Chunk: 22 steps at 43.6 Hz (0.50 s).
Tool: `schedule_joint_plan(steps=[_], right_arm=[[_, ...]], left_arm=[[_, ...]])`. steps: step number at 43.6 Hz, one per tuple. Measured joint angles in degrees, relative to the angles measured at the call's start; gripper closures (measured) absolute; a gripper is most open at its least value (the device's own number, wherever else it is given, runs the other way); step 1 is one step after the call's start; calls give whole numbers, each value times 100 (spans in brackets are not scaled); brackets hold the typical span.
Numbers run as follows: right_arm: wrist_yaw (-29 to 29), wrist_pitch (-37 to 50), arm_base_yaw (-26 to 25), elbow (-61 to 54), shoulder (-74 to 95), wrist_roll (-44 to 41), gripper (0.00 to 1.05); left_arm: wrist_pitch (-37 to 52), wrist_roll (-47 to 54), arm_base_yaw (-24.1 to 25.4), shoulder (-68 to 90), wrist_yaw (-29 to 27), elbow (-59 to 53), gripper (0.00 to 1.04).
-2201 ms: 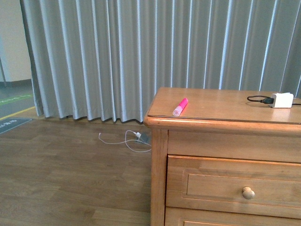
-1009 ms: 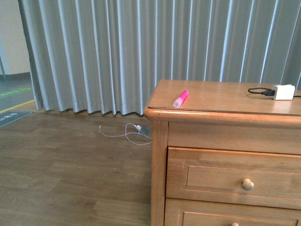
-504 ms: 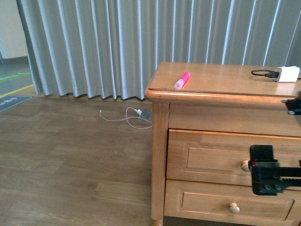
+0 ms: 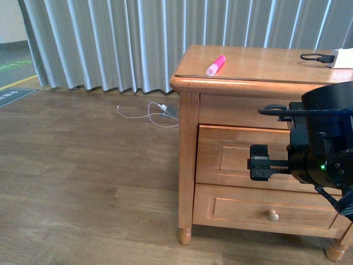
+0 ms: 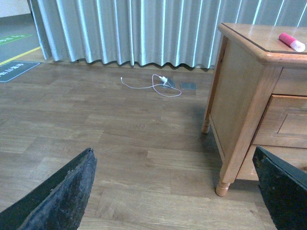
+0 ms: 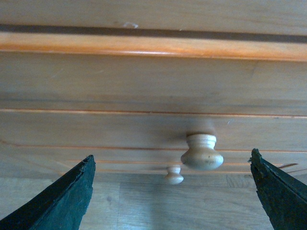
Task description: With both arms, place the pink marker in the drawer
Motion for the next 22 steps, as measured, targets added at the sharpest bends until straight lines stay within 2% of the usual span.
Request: schedule_joint_plan(steps=[22], right_arm=[[63,98,-131,352,424,-48,9]], left_arm=[[0,0,0,0,0,0,6]])
